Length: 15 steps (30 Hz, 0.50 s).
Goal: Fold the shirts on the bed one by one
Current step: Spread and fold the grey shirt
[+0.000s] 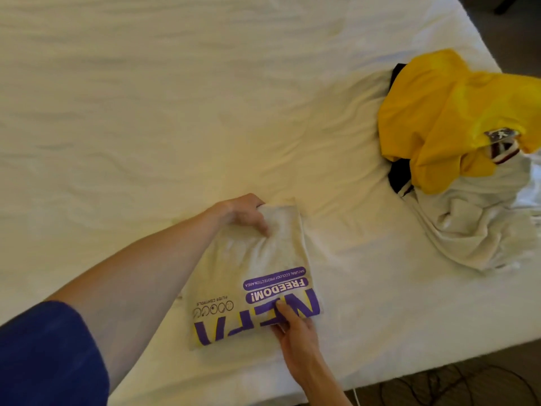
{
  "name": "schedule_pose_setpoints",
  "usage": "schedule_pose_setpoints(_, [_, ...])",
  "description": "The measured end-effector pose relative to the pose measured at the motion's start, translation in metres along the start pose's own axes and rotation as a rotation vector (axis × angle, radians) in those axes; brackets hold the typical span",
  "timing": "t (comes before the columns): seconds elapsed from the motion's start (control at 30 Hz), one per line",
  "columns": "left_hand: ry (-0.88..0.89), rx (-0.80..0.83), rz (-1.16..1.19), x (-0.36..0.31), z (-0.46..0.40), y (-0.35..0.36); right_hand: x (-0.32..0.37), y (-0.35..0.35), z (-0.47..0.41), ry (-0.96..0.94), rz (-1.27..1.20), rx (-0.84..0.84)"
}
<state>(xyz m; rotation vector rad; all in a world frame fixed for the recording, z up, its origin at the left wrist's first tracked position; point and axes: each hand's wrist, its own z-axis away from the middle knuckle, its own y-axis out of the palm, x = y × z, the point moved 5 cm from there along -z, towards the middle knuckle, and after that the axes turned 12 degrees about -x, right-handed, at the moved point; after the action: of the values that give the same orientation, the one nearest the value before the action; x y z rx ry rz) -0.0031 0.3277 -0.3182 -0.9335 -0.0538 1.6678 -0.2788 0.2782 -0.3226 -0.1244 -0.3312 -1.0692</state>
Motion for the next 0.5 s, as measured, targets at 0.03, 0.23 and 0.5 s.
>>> schedule_pose_setpoints(0.03, [0.025,-0.013,0.039,-0.008,0.001,-0.005,0.011,0.002,0.004,-0.062,-0.022,-0.010])
schedule_pose_setpoints(0.23, [0.224,-0.162,0.464,-0.093,0.025,-0.079,0.118,0.017,0.046,-0.714,0.057,-0.103])
schedule_pose_setpoints(0.5, [0.449,-0.264,0.724,-0.085,0.071,-0.152,0.168,0.061,0.124,-1.665,0.399,-0.042])
